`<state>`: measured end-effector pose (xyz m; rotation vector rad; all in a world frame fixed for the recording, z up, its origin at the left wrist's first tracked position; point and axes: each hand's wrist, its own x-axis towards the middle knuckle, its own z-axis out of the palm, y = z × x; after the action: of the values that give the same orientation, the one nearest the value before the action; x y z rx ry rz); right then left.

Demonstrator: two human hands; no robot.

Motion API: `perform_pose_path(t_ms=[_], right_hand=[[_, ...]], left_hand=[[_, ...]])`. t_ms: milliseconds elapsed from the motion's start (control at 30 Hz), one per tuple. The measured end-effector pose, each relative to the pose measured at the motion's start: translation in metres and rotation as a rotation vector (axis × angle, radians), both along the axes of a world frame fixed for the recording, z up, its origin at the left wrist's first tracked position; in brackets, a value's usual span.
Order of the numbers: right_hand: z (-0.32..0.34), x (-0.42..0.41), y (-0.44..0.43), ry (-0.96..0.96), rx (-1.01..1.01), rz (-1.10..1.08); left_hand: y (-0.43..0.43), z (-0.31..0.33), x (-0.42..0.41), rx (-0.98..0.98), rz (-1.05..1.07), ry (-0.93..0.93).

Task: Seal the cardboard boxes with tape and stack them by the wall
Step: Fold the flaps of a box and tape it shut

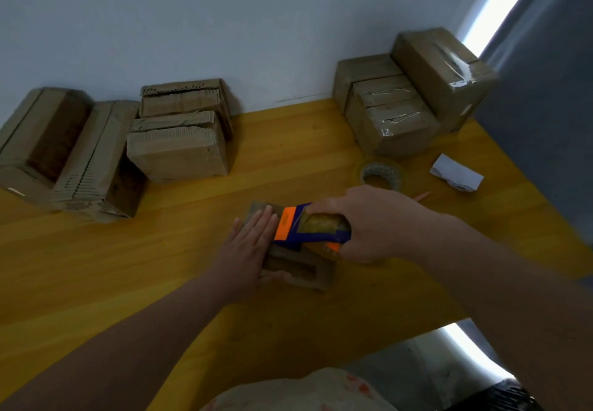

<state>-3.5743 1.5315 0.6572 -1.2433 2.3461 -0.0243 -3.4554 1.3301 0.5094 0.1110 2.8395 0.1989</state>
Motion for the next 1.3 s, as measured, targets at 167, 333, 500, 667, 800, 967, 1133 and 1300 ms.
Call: perform_pose_path(t_ms=[167, 333, 500, 667, 800, 967, 1133, 1300], right_hand=[[-0.006, 0.005, 0.031, -0.057, -0.001, -0.082], [-0.012, 0.008, 0.053, -0.066, 0.014, -0.137], [-0.034, 0.015, 0.054, -0.051, -0.002, -0.165], [-0.05, 0.016, 0.066, -0.033, -0.055, -0.223], [-0.06, 0.019, 0.071, -0.002, -0.104, -0.239], [-0.07, 0.025, 0.07, -0.016, -0.19, -0.317], [-0.081, 0.031, 0.043, -0.006, -0.274, -0.39], [-0.086, 0.035, 0.039, -0.013, -0.271, -0.413]], left_hand=[[-0.01, 0.008, -0.013, -0.041, -0.083, -0.049], [-0.014, 0.012, -0.022, -0.081, -0.147, -0.059], [-0.009, 0.013, -0.025, -0.154, -0.138, -0.063], [0.014, 0.009, -0.023, -0.083, -0.075, -0.049], [0.029, 0.006, -0.024, -0.05, -0.147, -0.034], [0.019, 0.005, -0.027, -0.087, -0.197, -0.019], [-0.002, 0.008, -0.04, -0.086, -0.135, -0.037], [-0.006, 0.007, -0.043, -0.066, -0.131, -0.067]])
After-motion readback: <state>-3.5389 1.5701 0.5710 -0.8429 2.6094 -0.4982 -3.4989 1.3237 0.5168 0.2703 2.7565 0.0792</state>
